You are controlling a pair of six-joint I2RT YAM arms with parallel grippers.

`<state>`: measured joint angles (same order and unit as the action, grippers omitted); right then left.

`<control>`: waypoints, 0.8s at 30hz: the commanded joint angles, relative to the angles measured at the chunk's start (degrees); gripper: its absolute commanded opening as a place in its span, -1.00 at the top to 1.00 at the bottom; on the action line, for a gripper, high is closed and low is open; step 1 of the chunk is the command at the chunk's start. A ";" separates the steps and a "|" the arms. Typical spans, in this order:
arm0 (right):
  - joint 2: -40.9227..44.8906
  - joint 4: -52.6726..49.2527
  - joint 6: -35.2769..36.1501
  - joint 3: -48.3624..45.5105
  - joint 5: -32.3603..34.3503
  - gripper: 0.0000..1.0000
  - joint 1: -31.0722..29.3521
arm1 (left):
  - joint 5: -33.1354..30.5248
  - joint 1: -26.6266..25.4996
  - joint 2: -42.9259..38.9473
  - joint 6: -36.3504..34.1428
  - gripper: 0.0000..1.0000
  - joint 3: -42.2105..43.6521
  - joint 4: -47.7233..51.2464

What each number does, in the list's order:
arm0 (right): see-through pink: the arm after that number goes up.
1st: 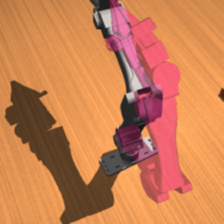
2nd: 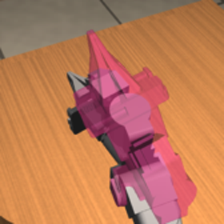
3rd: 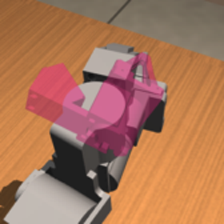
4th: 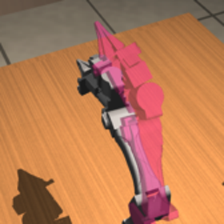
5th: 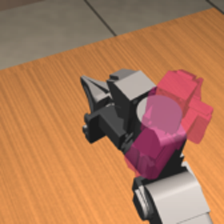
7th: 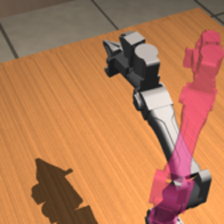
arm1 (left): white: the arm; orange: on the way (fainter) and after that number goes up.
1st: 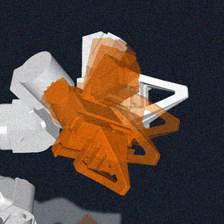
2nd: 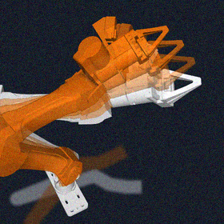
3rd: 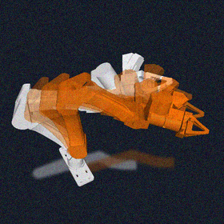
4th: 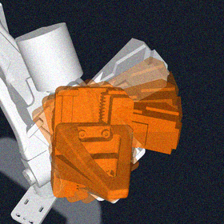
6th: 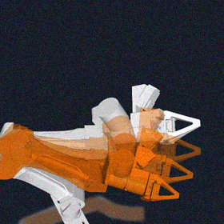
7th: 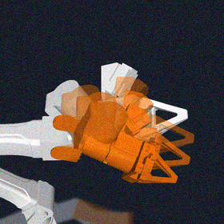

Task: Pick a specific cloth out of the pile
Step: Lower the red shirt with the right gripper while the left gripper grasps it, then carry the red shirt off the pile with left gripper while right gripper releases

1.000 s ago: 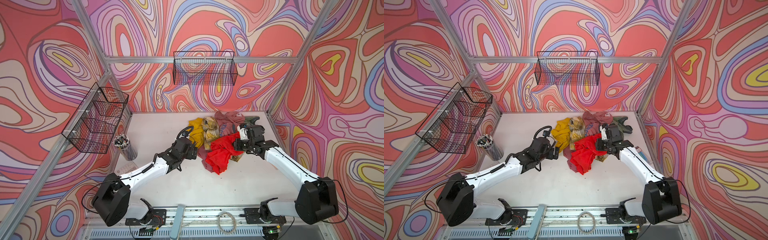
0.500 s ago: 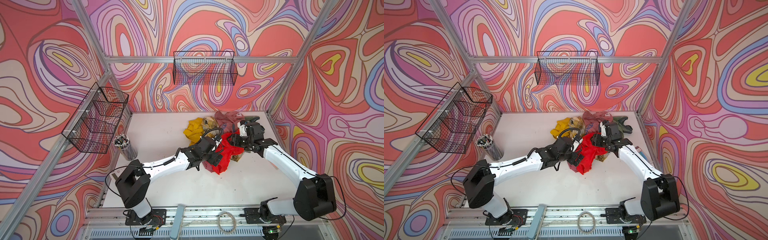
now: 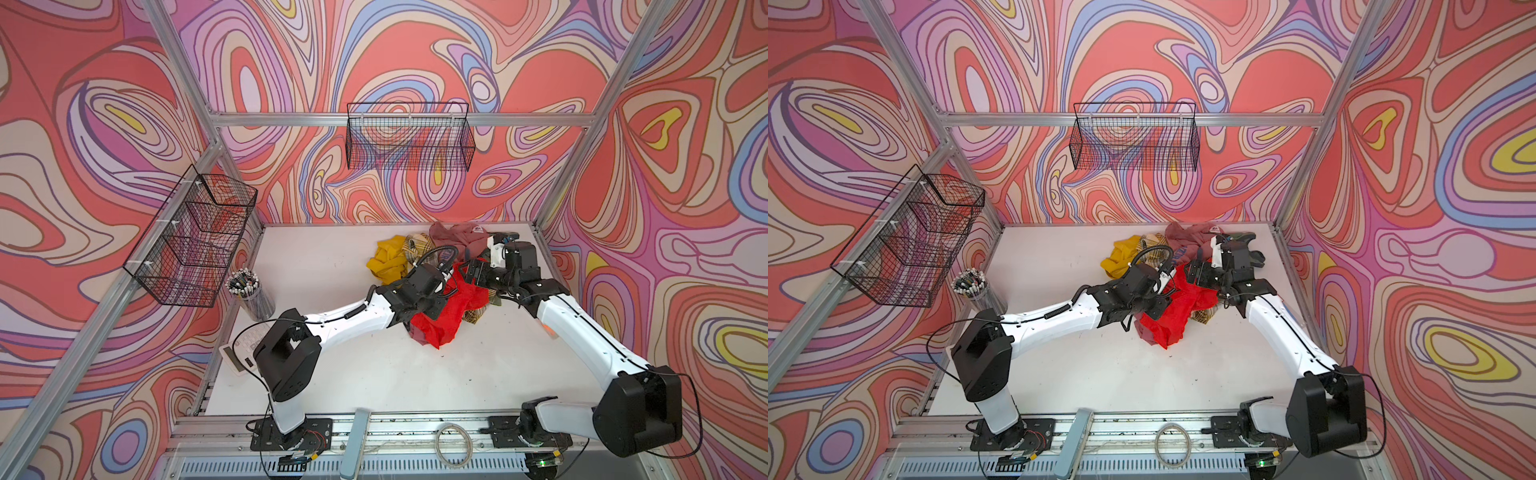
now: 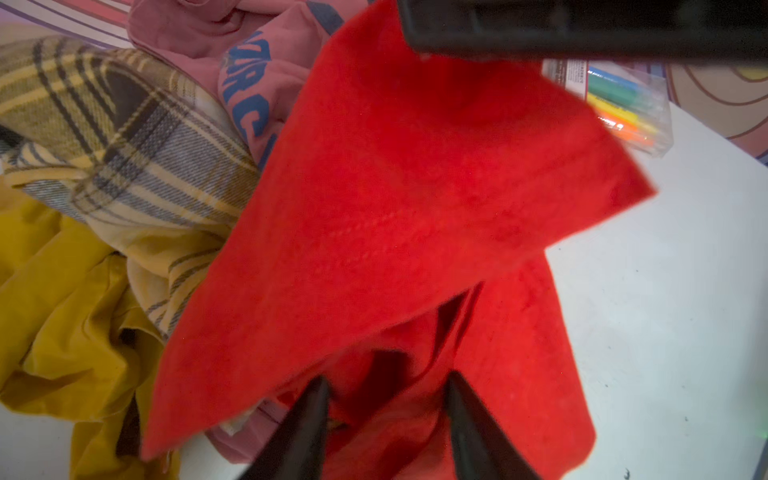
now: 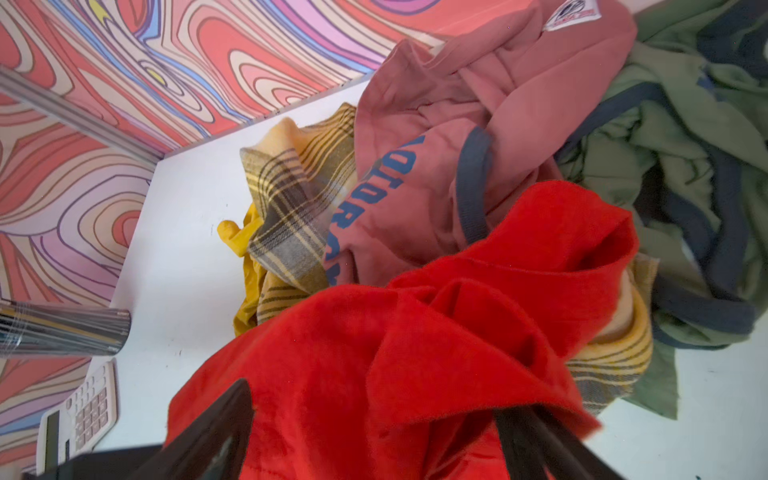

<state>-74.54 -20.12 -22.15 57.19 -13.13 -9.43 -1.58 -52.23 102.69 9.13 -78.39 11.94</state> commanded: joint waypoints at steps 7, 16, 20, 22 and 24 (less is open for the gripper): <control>2.78 2.27 -1.14 -2.41 -1.56 -0.97 5.01 | 3.26 -0.10 -5.02 2.10 1.00 -4.85 8.01; 6.31 4.45 -2.03 -4.80 1.25 -0.97 5.94 | -3.80 -0.08 -15.06 2.09 1.00 -15.25 19.64; 7.83 4.87 -1.67 -4.85 1.63 -0.97 6.00 | -8.18 -0.10 -18.97 1.48 1.00 -20.52 24.76; 8.09 5.00 -1.54 -4.87 1.59 -0.97 5.96 | -10.12 -0.07 -20.40 0.72 1.00 -23.97 27.36; 8.32 5.13 -1.49 -4.85 1.51 -0.97 6.06 | -13.13 -0.11 -21.73 -0.39 1.00 -28.36 29.89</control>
<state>-67.13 -16.08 -23.66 52.84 -12.40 -3.70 -8.86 -52.25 82.91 10.50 -101.93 35.31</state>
